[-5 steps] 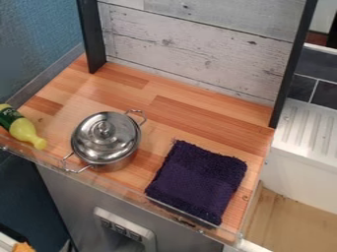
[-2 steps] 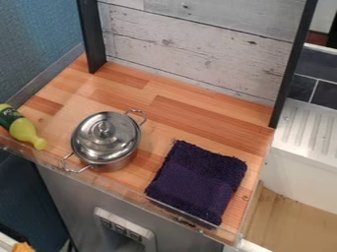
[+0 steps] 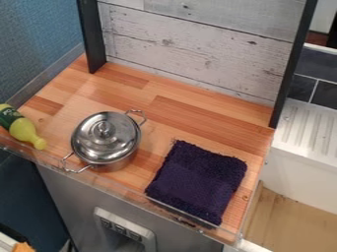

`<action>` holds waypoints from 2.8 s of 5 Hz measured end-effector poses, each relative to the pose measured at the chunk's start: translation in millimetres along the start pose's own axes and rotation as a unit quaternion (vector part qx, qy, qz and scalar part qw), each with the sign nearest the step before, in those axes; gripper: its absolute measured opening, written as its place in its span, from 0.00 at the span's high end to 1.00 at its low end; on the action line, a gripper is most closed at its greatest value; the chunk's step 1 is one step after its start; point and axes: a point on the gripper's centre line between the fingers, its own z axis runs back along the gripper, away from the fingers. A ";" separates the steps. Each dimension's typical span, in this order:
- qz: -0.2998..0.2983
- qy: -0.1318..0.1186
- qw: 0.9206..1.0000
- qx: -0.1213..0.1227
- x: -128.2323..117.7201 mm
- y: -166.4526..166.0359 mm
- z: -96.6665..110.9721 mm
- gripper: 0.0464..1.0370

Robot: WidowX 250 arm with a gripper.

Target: Lift up the green apple

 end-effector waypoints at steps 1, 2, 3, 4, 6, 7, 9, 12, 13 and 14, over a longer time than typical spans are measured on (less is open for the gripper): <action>0.003 -0.017 1.000 0.002 14.2 -4.9 8.3 0.62; 0.014 -0.018 1.000 0.005 26.9 -5.4 7.7 0.62; 0.033 -0.014 0.999 0.013 36.7 -3.1 5.6 0.62; 0.045 -0.009 0.999 0.019 39.2 -2.4 5.2 0.62; 0.062 -0.009 0.998 0.029 54.7 -3.7 3.8 0.62; 0.070 -0.019 0.997 0.032 67.4 -8.6 8.4 0.62; 0.058 -0.062 0.996 0.006 100.7 -38.1 29.4 0.62; 0.024 -0.069 0.997 -0.022 121.1 -84.6 33.7 0.62; 0.021 -0.067 0.997 -0.039 129.1 -96.9 33.0 0.62; 0.024 -0.069 0.996 -0.052 139.9 -102.7 38.8 0.62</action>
